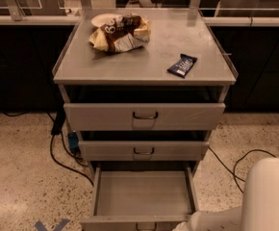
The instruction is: Close bottom drawer
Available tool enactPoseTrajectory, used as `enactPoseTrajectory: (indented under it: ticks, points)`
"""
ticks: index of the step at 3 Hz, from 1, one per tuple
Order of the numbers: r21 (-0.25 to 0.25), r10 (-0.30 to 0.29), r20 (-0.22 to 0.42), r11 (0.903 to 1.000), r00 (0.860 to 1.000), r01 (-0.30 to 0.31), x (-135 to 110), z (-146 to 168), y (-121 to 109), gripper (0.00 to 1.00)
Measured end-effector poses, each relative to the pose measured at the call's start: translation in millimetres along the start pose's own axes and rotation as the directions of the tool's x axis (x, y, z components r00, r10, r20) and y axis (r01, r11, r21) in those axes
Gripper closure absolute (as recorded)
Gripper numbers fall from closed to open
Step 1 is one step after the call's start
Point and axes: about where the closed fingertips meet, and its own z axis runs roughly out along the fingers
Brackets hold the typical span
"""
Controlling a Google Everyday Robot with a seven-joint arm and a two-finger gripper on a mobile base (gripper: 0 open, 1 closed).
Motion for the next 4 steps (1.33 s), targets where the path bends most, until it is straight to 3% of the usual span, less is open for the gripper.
enactPoseTrajectory:
  ticks: [1, 2, 3, 4]
  points:
    - [0.026, -0.011, -0.03, 0.9996, 0.999, 0.012, 8, 23, -3, 1.0]
    - [0.087, -0.021, -0.079, 0.9958, 0.997, 0.028, 15, 35, -8, 1.0]
    - [0.09, -0.025, -0.08, 0.9954, 0.996, 0.032, 14, 35, -9, 1.0]
    - [0.123, -0.057, -0.089, 0.9901, 0.994, 0.068, 0, 32, -31, 1.0]
